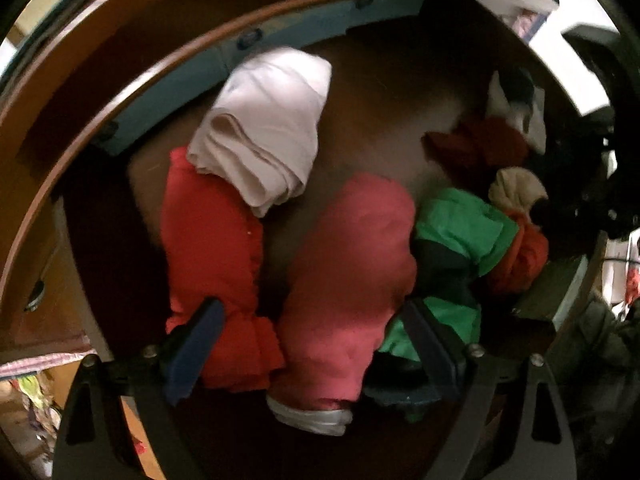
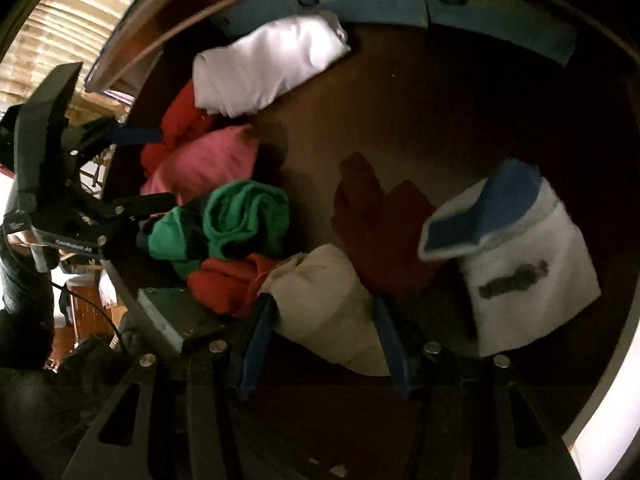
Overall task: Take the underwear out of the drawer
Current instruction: 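Move both tools back down into the open drawer of clothes, then grasp a red rolled garment with the left tool while the right tool grasps a beige one, then lift both held garments up and carry them over the white tray, then lower the garments into the tray and open both tools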
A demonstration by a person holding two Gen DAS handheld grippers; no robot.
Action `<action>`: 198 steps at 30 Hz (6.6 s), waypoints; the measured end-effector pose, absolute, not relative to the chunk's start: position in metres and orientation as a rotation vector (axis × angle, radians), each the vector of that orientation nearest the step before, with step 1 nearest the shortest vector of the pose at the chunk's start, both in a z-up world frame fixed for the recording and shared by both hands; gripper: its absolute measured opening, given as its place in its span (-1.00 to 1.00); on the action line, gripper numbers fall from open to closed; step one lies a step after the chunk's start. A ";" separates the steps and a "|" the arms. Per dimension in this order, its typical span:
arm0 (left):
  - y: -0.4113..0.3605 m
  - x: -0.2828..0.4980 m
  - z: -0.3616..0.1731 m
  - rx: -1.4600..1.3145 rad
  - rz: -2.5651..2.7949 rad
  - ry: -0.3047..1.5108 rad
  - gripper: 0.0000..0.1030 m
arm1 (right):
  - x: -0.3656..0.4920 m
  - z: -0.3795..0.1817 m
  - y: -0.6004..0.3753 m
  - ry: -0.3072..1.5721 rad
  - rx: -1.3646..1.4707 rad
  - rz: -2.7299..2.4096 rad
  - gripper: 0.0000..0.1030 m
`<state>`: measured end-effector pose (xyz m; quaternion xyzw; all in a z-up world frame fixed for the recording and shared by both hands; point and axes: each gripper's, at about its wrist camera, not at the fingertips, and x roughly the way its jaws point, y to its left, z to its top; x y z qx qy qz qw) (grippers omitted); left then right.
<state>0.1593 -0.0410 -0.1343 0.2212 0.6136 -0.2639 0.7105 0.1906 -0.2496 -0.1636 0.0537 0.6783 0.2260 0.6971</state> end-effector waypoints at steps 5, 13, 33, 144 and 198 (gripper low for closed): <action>-0.053 0.165 -0.148 0.477 -0.622 1.421 0.79 | 0.198 -0.182 -0.244 1.572 0.098 0.490 0.05; -0.055 0.171 -0.160 0.463 -0.674 1.494 0.59 | 0.191 -0.179 -0.245 1.601 0.003 0.533 0.05; -0.018 0.178 -0.104 -0.132 -0.677 1.258 -0.33 | 0.191 -0.142 -0.302 1.268 0.676 0.512 -0.24; -0.094 0.403 0.032 -0.073 -0.186 0.475 -0.33 | 0.440 0.037 -0.257 0.319 0.136 -0.100 -0.23; -0.095 0.373 0.042 -0.019 -0.057 0.308 0.90 | 0.408 0.045 -0.262 0.196 0.184 -0.188 0.45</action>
